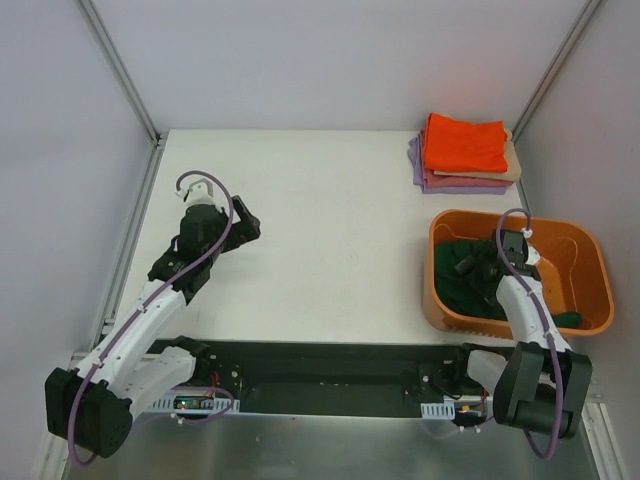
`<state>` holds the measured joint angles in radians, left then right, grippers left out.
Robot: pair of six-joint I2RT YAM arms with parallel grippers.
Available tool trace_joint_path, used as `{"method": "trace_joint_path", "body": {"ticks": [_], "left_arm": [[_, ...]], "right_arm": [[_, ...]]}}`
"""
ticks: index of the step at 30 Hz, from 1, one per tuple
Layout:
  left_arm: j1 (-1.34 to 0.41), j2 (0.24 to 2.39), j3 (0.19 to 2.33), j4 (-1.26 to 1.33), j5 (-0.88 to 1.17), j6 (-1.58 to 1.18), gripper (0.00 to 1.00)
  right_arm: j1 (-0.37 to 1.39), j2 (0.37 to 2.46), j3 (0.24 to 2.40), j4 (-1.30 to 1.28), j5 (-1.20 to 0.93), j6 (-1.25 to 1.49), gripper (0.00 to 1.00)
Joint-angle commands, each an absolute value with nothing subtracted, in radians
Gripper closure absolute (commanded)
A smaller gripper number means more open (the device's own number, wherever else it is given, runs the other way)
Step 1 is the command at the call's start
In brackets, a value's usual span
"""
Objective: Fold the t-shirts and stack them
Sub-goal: Grab crumpled tshirt from bin with the right arm
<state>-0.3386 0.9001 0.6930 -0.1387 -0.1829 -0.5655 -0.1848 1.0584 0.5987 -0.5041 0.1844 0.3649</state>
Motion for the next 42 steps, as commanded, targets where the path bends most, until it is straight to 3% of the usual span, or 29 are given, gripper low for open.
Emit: {"method": "trace_joint_path", "body": {"ticks": [1,3,8,12,19,24,29,34,42], "left_arm": [[-0.331,0.916,0.707,-0.104,-0.150,-0.549,0.01],[-0.331,0.914,0.707,-0.103,-0.146,-0.554,0.01],[-0.331,0.905,0.696,-0.103,-0.144,-0.552,0.01],[-0.331,0.896,0.695,-0.101,-0.153,-0.548,0.01],[-0.331,0.897,0.701,-0.103,-0.133,-0.548,0.01],[-0.331,0.876,0.689,-0.103,-0.130,-0.552,0.01],[-0.331,0.839,0.675,-0.101,-0.132,-0.552,0.01],[-0.331,0.821,0.676,-0.103,-0.121,-0.551,0.01],[-0.331,0.746,0.661,-0.130,-0.155,-0.549,0.01]], "right_arm": [[-0.195,1.109,0.555,-0.404,0.127,0.414,0.05],[-0.195,1.121,0.552,-0.373,0.111,0.387,0.18],[-0.195,1.048,0.568,-0.393,0.101,0.342,0.74],[-0.195,0.867,0.555,-0.414,0.161,0.325,0.97],[-0.195,0.557,0.684,-0.410,0.138,0.224,0.99],[-0.195,0.540,0.862,-0.411,0.014,0.198,0.99],[-0.195,0.630,1.087,-0.416,-0.101,0.228,0.99],[-0.160,0.785,1.244,-0.249,-0.383,0.325,0.99],[0.332,1.167,1.701,-0.393,-0.213,0.158,0.99]]}}
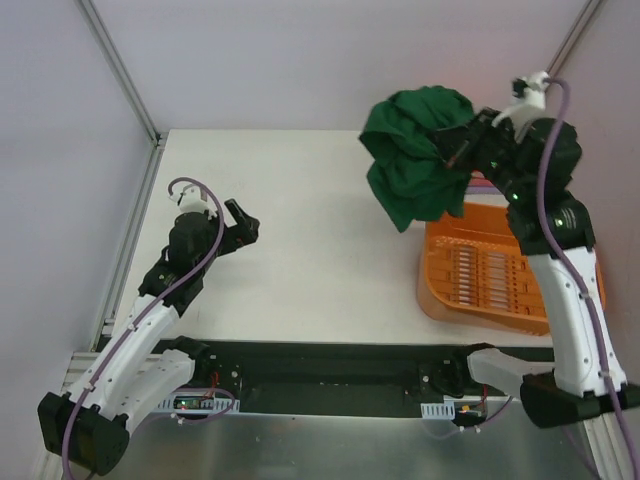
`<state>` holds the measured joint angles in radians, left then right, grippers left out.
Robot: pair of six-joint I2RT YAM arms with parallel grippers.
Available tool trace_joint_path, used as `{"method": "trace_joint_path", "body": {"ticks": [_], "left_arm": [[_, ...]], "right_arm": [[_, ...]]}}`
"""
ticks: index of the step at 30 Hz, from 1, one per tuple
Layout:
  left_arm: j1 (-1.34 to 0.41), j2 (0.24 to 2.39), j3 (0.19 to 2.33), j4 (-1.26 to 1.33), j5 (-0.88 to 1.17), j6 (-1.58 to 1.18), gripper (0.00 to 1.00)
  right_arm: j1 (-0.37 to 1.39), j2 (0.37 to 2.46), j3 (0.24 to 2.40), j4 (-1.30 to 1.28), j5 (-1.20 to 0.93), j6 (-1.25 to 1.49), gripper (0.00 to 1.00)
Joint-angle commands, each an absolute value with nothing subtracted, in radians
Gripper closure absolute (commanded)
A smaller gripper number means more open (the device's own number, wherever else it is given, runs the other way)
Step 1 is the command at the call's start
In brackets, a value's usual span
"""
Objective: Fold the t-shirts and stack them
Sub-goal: Grab crumpled tshirt from bin with the right arm, then move the tshirt to the center of the board
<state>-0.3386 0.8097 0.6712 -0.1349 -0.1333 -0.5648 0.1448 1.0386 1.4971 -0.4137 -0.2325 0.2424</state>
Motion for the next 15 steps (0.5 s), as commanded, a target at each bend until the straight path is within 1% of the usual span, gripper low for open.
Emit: {"method": "trace_joint_path", "body": {"ticks": [1,5,7,9,10,12,13,14,15], "left_arm": [[-0.331,0.723,0.654,-0.141,-0.176,-0.552,0.01],[-0.331,0.620,0.634,-0.218,-0.233,-0.580,0.01],[-0.331,0.565,0.620,-0.248,-0.274,-0.601,0.01],[-0.331,0.505,0.604,-0.287,-0.320,-0.629,0.01],[-0.333,0.483,0.594,-0.301,-0.336,-0.637,0.01],[-0.331,0.439,0.569,-0.305,-0.373,-0.640,0.01],[-0.331,0.420,0.563,-0.310,-0.392,-0.646,0.01],[-0.331,0.411,0.557,-0.311,-0.403,-0.647,0.01],[-0.331,0.411,0.552,-0.311,-0.408,-0.652,0.01]], "right_arm": [[0.360,1.213,1.742,-0.388,-0.224,0.163,0.99],[0.471,1.435,1.972,-0.437,-0.299,0.144,0.99],[0.526,1.535,2.046,-0.446,-0.366,0.135,0.98],[0.560,1.613,2.083,-0.459,-0.383,0.121,0.95],[0.563,1.641,2.073,-0.447,-0.405,0.120,0.92],[0.561,1.670,1.981,-0.376,-0.443,0.146,0.86],[0.558,1.689,1.924,-0.350,-0.454,0.147,0.80],[0.558,1.709,1.887,-0.356,-0.466,0.131,0.77],[0.558,1.730,1.863,-0.388,-0.489,0.098,0.67]]}}
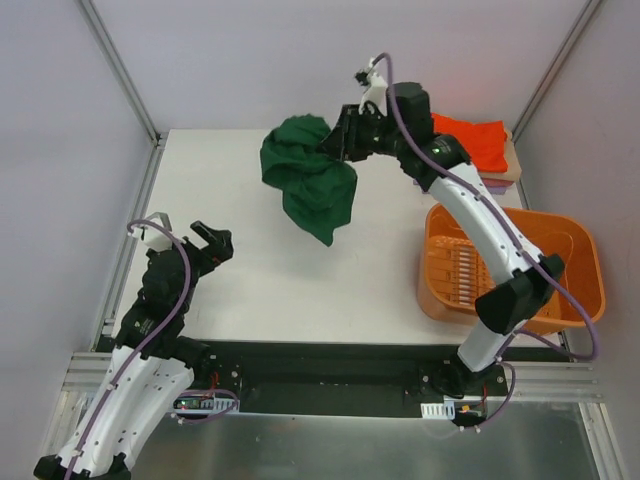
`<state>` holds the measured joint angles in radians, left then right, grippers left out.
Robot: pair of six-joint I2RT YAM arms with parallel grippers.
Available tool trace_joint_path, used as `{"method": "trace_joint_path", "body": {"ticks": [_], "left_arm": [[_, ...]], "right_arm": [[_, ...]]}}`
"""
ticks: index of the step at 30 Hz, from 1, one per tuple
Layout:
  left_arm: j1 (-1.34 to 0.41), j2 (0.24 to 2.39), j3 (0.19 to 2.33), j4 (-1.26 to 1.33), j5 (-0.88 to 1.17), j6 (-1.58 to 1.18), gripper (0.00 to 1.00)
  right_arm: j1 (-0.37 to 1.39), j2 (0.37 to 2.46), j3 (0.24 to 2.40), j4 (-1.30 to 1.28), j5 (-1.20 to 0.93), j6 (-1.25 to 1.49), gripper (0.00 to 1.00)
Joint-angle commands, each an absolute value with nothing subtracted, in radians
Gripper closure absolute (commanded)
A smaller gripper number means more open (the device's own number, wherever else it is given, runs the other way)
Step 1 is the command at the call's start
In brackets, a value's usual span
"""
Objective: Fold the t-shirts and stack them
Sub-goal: Move the tshirt to the center of the board
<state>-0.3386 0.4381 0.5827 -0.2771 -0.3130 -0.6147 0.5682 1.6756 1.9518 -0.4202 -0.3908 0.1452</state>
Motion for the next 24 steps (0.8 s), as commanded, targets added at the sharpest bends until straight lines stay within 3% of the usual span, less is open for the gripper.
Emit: {"method": "trace_joint_path", "body": {"ticks": [1,3,5,14,19,24], "left_arm": [[-0.331,0.426,0.554,-0.310,-0.411,-0.653,0.01],[-0.331,0.477,0.569,-0.308,-0.402,-0.657,0.01],[-0.330,0.564,0.597,-0.301,-0.368,-0.650,0.01],[-0.322,0.995,0.735,-0.172,-0.128,-0.572,0.01],[-0.322,1.179,0.802,-0.104,0.092,-0.519,0.01],[-0.322,1.301,0.746,0.130,0.333,-0.457,0.04]], "right_arm": [[0.560,1.755,1.855,-0.447,-0.505,0.040,0.54],[0.560,1.778,1.829,-0.533,-0.494,-0.050,0.20],[0.558,1.763,1.784,-0.577,-0.430,-0.109,0.01],[0.529,1.557,1.430,-0.511,-0.048,-0.135,0.04],[0.492,1.435,1.244,-0.405,-0.035,-0.095,0.04],[0.463,1.379,1.149,-0.344,-0.064,-0.086,0.04]]}}
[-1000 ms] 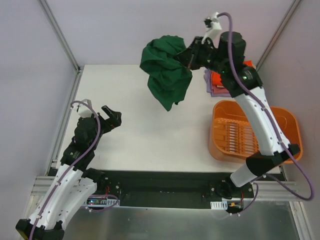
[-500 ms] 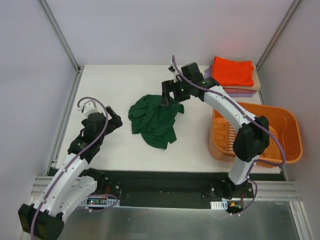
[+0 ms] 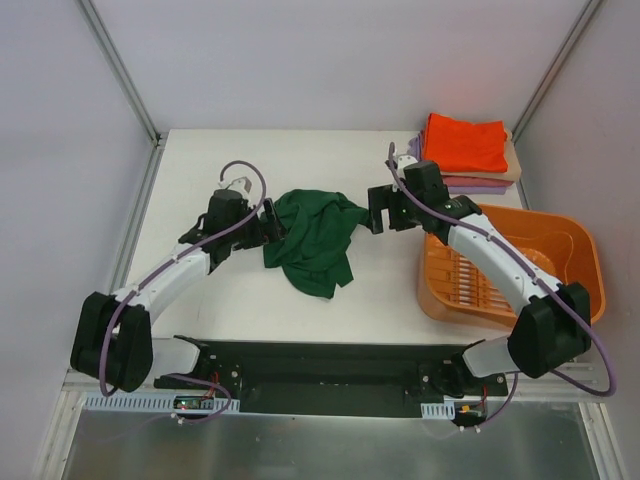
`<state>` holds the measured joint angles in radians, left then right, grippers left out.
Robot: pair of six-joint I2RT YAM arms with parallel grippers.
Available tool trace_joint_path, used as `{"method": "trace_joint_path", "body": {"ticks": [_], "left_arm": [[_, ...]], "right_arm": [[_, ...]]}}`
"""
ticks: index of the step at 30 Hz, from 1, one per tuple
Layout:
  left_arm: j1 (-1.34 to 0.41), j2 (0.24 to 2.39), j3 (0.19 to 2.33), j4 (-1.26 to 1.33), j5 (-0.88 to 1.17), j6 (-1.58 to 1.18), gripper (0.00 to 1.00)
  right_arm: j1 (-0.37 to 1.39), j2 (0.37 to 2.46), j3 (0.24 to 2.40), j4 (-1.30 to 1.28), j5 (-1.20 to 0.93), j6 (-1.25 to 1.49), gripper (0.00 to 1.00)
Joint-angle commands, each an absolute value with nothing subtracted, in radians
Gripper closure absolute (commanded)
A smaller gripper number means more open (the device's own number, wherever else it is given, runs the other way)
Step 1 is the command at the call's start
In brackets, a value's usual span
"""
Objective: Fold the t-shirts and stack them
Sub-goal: Move the tshirt to the center of the board, then flatten out the tshirt
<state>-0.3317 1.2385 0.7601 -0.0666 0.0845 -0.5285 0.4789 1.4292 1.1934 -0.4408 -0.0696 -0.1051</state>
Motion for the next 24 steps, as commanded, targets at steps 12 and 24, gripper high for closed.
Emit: {"method": "trace_joint_path", "body": {"ticks": [12,24], "left_arm": [[-0.336,1.539,0.848,0.147,0.466,-0.492,0.74],[-0.325,1.252,0.781,-0.116,-0.120,-0.639,1.00]], "right_arm": [[0.434,1.411,1.126,-0.334,-0.126,-0.072,0.04],[0.434,1.489,1.160,-0.348,-0.147,-0.106,0.04]]}}
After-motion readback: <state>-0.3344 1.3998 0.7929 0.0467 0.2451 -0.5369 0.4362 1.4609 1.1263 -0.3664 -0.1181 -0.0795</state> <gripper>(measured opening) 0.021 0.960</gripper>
